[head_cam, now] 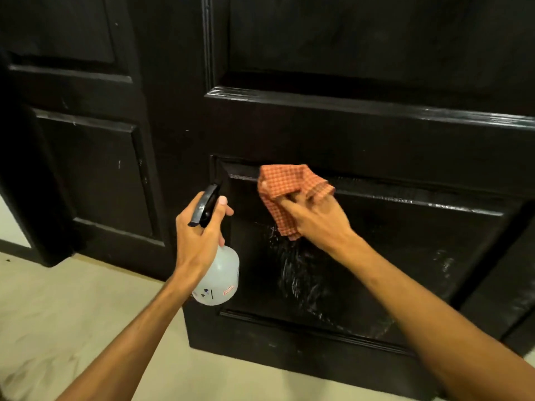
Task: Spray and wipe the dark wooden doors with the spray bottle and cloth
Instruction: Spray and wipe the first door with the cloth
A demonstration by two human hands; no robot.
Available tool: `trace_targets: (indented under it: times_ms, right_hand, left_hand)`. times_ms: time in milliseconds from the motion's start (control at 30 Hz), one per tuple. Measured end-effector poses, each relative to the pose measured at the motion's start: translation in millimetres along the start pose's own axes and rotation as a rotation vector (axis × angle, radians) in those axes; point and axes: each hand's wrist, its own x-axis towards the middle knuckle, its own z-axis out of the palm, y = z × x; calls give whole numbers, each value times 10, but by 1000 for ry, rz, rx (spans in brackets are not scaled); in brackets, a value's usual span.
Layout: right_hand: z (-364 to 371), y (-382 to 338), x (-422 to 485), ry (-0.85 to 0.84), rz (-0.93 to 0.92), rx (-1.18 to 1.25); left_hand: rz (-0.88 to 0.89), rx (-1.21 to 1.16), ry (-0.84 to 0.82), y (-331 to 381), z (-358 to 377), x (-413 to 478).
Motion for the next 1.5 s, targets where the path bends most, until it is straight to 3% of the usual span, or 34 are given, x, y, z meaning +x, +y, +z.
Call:
trace_targets:
  times_ms: [167,333,433,533,600,700,833,1000,1233,1400,1500]
  right_hand:
    - [-117,255,-560,-101,241,117]
    - [-101,653,-1058,-83,292,171]
    - [4,1091,-1910,-3,634,239]
    - [51,1170,-2135,160,889,331]
    - [98,1124,-2042,210,877,369]
    - [141,1263,-2260,143,774,287]
    - [135,1456,-2649,234,975,300]
    - [49,1784,-2520,290,846,304]
    - [281,1527,-3015,36,842,334]
    - [17,2125,-2554,222,900,321]
    - [235,1922,-2684,242,971,320]
  left_hand:
    - [14,-88,-126,160,564,-162]
    - [12,-155,-251,416,1273,-422]
    - [10,-187,-309,537,1623,-552]
    - [-2,-172,-382,626,1975,-682]
    - [-3,-164,-412,666,2185,-754]
    - [-8,-163,-445,752,2500,-853]
    - [-33,-190,-481,865,2843,-991]
    - [-15,-213,-499,963,3073,-1106]
    - [-7,-197,-504,983,3307,-1203]
    - [-17,-217,-480,954,3398,-1246]
    - [-19,-220,-513,1003,3447,-1281]
